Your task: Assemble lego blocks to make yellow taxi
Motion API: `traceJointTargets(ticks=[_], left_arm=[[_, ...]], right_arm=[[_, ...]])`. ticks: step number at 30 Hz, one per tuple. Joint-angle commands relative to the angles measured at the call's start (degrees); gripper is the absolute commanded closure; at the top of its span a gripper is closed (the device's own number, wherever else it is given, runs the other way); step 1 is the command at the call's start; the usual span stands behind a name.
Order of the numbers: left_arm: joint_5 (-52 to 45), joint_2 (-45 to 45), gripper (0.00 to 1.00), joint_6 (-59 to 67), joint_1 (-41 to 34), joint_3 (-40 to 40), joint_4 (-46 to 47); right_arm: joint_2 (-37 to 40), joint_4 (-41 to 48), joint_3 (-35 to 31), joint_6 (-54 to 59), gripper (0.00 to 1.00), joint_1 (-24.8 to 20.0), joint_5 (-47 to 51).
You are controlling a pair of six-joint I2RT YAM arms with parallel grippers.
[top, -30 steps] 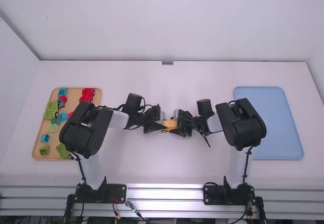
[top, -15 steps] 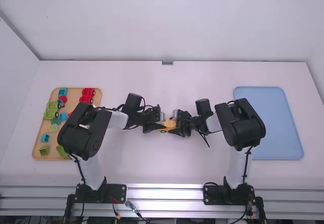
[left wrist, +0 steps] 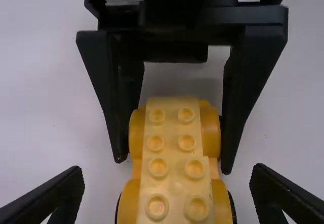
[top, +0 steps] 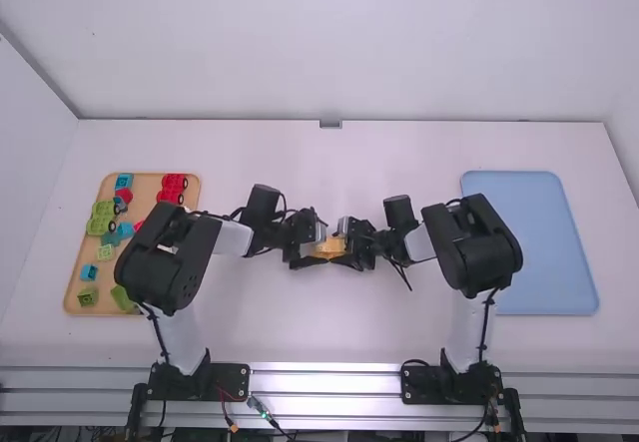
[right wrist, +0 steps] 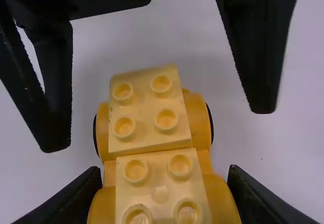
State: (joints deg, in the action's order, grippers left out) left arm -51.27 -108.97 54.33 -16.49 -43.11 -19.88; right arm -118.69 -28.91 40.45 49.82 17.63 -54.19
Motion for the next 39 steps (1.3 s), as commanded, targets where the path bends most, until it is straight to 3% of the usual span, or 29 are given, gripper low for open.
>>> traceJointTargets(ticks=[1, 7, 8, 9, 10, 15, 22, 39], left_arm=[[-4.87, 1.38, 0.07, -3.39, 1.31, 0.42, -0.55], [-15.17, 6.84, 0.11, -4.22, 5.64, 0.11, 1.03], [-16.17, 7.58, 0.33, -4.94, 6.25, 0.13, 1.16], [-16.17, 7.96, 0.77, -5.75, 6.54, 0.11, 1.14], [-14.45, 8.07, 0.98, -7.45, 6.62, -0.04, 1.20], [-5.33, 6.19, 0.98, -10.99, 3.54, 0.00, 2.54], [-3.04, 1.29, 0.98, -11.08, 0.33, 0.00, 3.48], [8.09, -5.60, 0.98, -10.84, 0.79, -0.17, 5.99]], right_arm=[[-0.98, 1.33, -0.66, -0.55, 0.48, 0.00, 4.33], [-0.98, 1.29, -0.66, -0.50, 0.48, 0.00, 4.37], [-0.98, 1.29, -0.66, -0.52, 0.47, 0.00, 4.31], [-0.98, 1.31, -0.66, -0.52, 0.48, 0.00, 4.31], [-0.98, 1.29, -0.66, -0.50, 0.47, 0.00, 4.24], [-0.98, 1.33, -0.66, -0.55, 0.47, 0.09, 4.11], [-0.98, 1.27, -0.66, -1.57, 0.47, 0.04, 4.15], [-0.98, 1.29, -0.63, -1.60, 0.48, 0.00, 4.13]])
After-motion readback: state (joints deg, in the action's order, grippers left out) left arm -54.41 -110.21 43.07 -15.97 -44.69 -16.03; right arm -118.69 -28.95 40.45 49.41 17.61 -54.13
